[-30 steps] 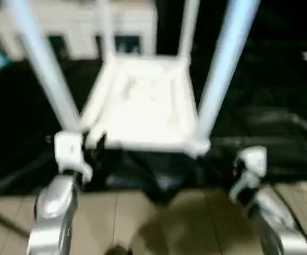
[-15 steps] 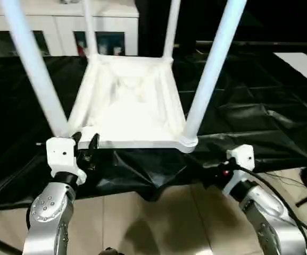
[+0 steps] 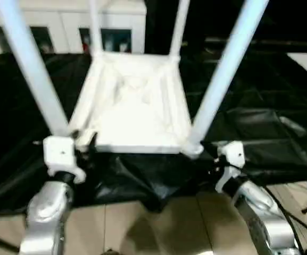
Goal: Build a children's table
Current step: Move to table
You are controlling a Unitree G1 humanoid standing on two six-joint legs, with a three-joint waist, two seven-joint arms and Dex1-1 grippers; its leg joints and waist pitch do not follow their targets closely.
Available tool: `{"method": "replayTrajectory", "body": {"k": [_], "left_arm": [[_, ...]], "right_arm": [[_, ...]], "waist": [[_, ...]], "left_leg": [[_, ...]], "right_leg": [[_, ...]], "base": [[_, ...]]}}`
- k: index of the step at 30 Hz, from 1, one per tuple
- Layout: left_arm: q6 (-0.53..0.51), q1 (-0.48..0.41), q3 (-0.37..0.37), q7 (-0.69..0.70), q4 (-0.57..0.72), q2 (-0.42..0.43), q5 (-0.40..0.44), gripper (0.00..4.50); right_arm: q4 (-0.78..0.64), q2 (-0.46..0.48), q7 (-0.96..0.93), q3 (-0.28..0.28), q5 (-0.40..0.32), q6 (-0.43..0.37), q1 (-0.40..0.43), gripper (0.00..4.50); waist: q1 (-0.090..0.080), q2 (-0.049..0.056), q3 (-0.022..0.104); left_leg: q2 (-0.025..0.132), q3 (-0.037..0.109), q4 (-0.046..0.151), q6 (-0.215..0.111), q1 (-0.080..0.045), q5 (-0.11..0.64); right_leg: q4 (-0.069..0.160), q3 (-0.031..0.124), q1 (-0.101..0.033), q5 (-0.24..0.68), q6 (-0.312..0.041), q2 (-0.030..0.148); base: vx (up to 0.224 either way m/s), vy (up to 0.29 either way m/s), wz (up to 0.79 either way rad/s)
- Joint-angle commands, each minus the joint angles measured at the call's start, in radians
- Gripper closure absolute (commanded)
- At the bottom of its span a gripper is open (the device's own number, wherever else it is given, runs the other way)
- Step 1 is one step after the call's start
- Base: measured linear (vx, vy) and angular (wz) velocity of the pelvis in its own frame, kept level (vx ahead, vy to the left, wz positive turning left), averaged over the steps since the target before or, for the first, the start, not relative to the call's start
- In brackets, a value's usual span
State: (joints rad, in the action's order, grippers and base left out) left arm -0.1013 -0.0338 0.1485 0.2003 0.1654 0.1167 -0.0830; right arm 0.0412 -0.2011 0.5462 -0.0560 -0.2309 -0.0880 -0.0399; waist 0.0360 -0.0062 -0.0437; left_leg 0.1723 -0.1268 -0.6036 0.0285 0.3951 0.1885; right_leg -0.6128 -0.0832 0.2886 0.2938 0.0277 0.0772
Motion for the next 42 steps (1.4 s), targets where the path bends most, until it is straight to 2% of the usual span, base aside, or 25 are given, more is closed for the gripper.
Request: {"method": "replayTrajectory", "body": {"k": [1,3,4,5,6,7,9,10,13,18,20,26,30,31,32,33,34,35,36,37,38,39,40,41,42], "left_arm": [[0.001,-0.008,-0.009,-0.014,-0.002,-0.009,0.001,2.0],[0.002,-0.009,-0.009,-0.014,-0.003,-0.009,-0.001,2.0],[0.002,-0.011,-0.011,-0.013,-0.002,-0.009,-0.002,2.0],[0.002,-0.014,-0.013,-0.007,0.001,-0.01,-0.007,2.0],[0.0,-0.023,-0.018,0.013,0.009,-0.01,-0.025,2.0],[0.004,-0.035,-0.024,0.037,0.015,-0.005,-0.041,2.0],[0.013,-0.059,-0.03,0.087,0.027,0.007,-0.08,2.0],[0.017,-0.069,-0.03,0.109,0.032,0.012,-0.098,2.0],[0.004,-0.111,-0.001,0.213,0.025,0.066,-0.169,2.0],[-0.028,-0.097,0.061,0.175,0.002,0.115,-0.148,2.0],[-0.035,-0.076,0.064,0.149,0.02,0.097,-0.161,2.0],[-0.03,-0.02,0.003,0.092,0.003,0.056,-0.124,2.0],[-0.026,-0.009,-0.012,0.082,-0.006,0.037,-0.106,2.0],[-0.039,-0.01,-0.014,0.08,-0.004,0.037,-0.109,2.0],[-0.041,-0.011,-0.015,0.08,-0.004,0.037,-0.108,2.0],[-0.045,-0.012,-0.017,0.077,-0.003,0.038,-0.107,2.0],[-0.034,-0.011,-0.016,0.071,-0.005,0.036,-0.107,2.0],[-0.024,-0.01,-0.015,0.066,-0.006,0.034,-0.107,2.0],[-0.005,-0.01,-0.025,0.048,-0.006,0.049,-0.061,2.0],[0.003,-0.008,-0.031,0.036,-0.008,0.055,-0.038,2.0],[0.005,-0.006,-0.035,0.028,-0.009,0.06,-0.023,2.0],[0.007,-0.003,-0.031,0.02,-0.012,0.055,-0.025,2.0],[0.007,0.0,-0.025,0.017,-0.013,0.048,-0.031,2.0],[0.006,0.004,-0.019,0.008,-0.013,0.043,-0.03,2.0],[0.004,0.005,-0.017,0.008,-0.013,0.041,-0.034,2.0]], "right_arm": [[0.0,-0.007,0.027,0.001,-0.007,0.016,0.007,0.0],[-0.003,-0.007,0.036,-0.001,-0.009,0.018,0.011,0.0],[-0.006,-0.007,0.042,-0.003,-0.009,0.022,0.014,0.0],[-0.01,-0.007,0.047,-0.005,-0.01,0.023,0.019,0.0],[-0.019,-0.008,0.053,-0.009,-0.012,0.027,0.029,0.0],[-0.026,-0.009,0.055,-0.012,-0.013,0.029,0.036,0.0],[-0.034,-0.015,0.067,-0.018,-0.022,0.033,0.046,0.0],[-0.036,-0.018,0.076,-0.02,-0.028,0.034,0.048,0.0],[-0.07,-0.056,0.149,-0.032,-0.058,-0.005,0.064,0.0],[-0.073,-0.089,0.176,-0.026,-0.062,-0.027,0.046,0.0],[-0.053,-0.079,0.135,-0.022,-0.042,-0.046,0.026,0.0],[-0.021,-0.038,0.068,-0.031,-0.004,-0.022,0.006,0.0],[0.017,-0.032,0.072,-0.052,0.023,0.023,-0.007,0.0],[0.022,-0.032,0.078,-0.054,0.017,0.012,-0.009,0.0],[0.023,-0.033,0.081,-0.056,0.018,0.013,-0.01,0.0],[0.024,-0.034,0.084,-0.059,0.02,0.014,-0.01,0.0],[0.034,-0.035,0.083,-0.061,0.027,0.026,-0.011,0.0],[0.041,-0.035,0.082,-0.063,0.034,0.037,-0.012,0.0],[0.051,-0.034,0.081,-0.062,0.037,0.046,-0.014,0.0],[0.061,-0.027,0.074,-0.054,0.034,0.051,-0.015,0.0],[0.067,-0.022,0.07,-0.049,0.03,0.052,-0.016,0.0],[0.071,-0.011,0.06,-0.038,0.018,0.044,-0.015,0.0],[0.076,-0.004,0.054,-0.032,0.009,0.041,-0.015,0.0],[0.08,-0.006,0.052,-0.034,0.015,0.049,-0.018,0.0],[0.08,-0.006,0.051,-0.035,0.016,0.05,-0.018,0.0]], "waist": [[0.019,-0.013,0.089],[0.021,-0.005,0.086],[0.017,-0.005,0.077],[0.017,-0.005,0.077],[0.021,-0.005,0.064],[0.026,0.001,0.049],[0.028,0.002,0.04],[0.029,0.004,0.024],[0.031,0.0,0.012],[0.036,0.0,0.016],[0.035,-0.007,0.015],[0.044,-0.007,0.023],[0.048,-0.012,0.038],[0.051,-0.014,0.044],[0.068,-0.029,0.04],[0.066,-0.021,0.051],[0.076,-0.01,0.06],[0.076,-0.004,0.06],[0.072,-0.004,0.053],[0.069,0.021,0.041],[0.053,0.04,0.041],[0.023,0.064,0.062],[0.034,0.058,0.054],[0.037,0.056,0.055],[0.043,0.062,0.056]], "left_leg": [[0.002,0.008,0.009,-0.178,0.011,-0.396],[-0.004,0.008,0.016,-0.13,0.015,-0.351],[0.018,0.015,0.031,-0.074,0.001,-0.196],[0.018,0.015,0.031,-0.074,0.001,-0.196],[0.037,0.015,0.047,-0.044,-0.009,-0.058],[0.058,0.018,0.071,-0.017,-0.02,0.138],[0.067,0.017,0.087,0.006,-0.022,0.243],[0.066,0.009,0.103,0.049,-0.032,0.393],[0.061,0.006,0.106,0.097,-0.043,0.513],[0.064,0.006,0.119,0.1,-0.04,0.484],[0.063,0.004,0.117,0.103,-0.044,0.489],[0.065,0.0,0.12,0.112,-0.042,0.446],[0.061,-0.007,0.114,0.08,-0.028,0.336],[0.057,-0.016,0.105,0.038,-0.019,0.264],[0.019,0.012,0.108,-0.067,0.052,0.207],[-0.002,0.018,0.066,-0.216,0.063,0.087],[0.0,0.033,0.005,-0.318,0.082,-0.004],[0.013,0.057,-0.021,-0.358,0.103,-0.064],[0.013,0.063,-0.031,-0.37,0.112,-0.071],[0.015,0.093,0.037,-0.377,0.075,-0.109],[-0.001,0.113,0.092,-0.414,0.007,-0.125],[0.072,0.138,0.031,-0.392,-0.109,-0.175],[0.105,0.151,0.066,-0.209,-0.045,-0.285],[0.137,0.163,0.113,-0.031,-0.03,-0.168],[0.154,0.179,0.134,0.059,-0.028,-0.057]], "right_leg": [[-0.028,0.046,-0.039,-1.061,-0.103,0.047],[-0.034,0.036,-0.032,-1.103,-0.044,0.034],[-0.011,0.032,-0.013,-0.914,-0.005,0.041],[-0.011,0.032,-0.013,-0.914,-0.005,0.041],[0.011,0.037,-0.002,-0.715,-0.013,0.052],[0.036,0.043,0.008,-0.389,-0.058,0.06],[0.048,0.05,0.013,-0.175,-0.104,0.062],[0.073,0.062,0.026,0.134,-0.149,0.065],[0.107,0.072,0.04,0.453,-0.129,0.077],[0.105,0.073,0.047,0.391,-0.113,0.072],[0.105,0.071,0.054,0.405,-0.12,0.076],[0.097,0.075,0.054,0.284,-0.122,0.073],[0.083,0.08,0.045,0.157,-0.12,0.066],[0.082,0.085,0.04,0.076,-0.13,0.074],[0.09,0.047,-0.011,0.028,-0.121,0.099],[0.111,0.036,-0.025,-0.063,-0.117,0.148],[0.131,0.042,-0.05,-0.132,-0.128,0.224],[0.136,0.033,-0.065,-0.175,-0.126,0.257],[0.144,0.031,-0.067,-0.161,-0.126,0.272],[0.116,-0.038,-0.064,-0.077,-0.164,0.173],[0.038,-0.097,-0.03,0.0,-0.183,0.031],[-0.048,-0.027,0.082,0.106,-0.151,-0.04],[-0.083,-0.004,0.075,0.011,-0.125,-0.027],[-0.125,0.004,0.096,0.084,-0.085,-0.037],[-0.139,0.005,0.106,0.126,-0.072,-0.035]], "base": [[0.074,-0.056,-0.02],[0.008,-0.058,-0.02],[-0.013,-0.057,-0.02],[-0.044,-0.053,-0.01],[-0.072,-0.033,-0.01],[-0.072,-0.033,-0.01],[-0.089,-0.001,-0.04],[-0.091,0.006,-0.05],[-0.111,0.014,-0.05],[-0.056,0.017,-0.06],[0.0,0.0,0.0],[0.0,0.0,0.0],[0.013,0.001,-0.03],[0.052,0.003,-0.11],[0.0,0.0,0.0],[0.034,0.016,0.38],[0.034,0.016,0.38],[0.064,0.072,0.48],[0.076,0.114,0.49],[0.076,0.114,0.49],[0.087,0.12,0.54],[0.055,0.116,0.4],[0.055,0.116,0.4],[-0.01,0.073,0.15],[-0.063,0.023,0.11]]}}
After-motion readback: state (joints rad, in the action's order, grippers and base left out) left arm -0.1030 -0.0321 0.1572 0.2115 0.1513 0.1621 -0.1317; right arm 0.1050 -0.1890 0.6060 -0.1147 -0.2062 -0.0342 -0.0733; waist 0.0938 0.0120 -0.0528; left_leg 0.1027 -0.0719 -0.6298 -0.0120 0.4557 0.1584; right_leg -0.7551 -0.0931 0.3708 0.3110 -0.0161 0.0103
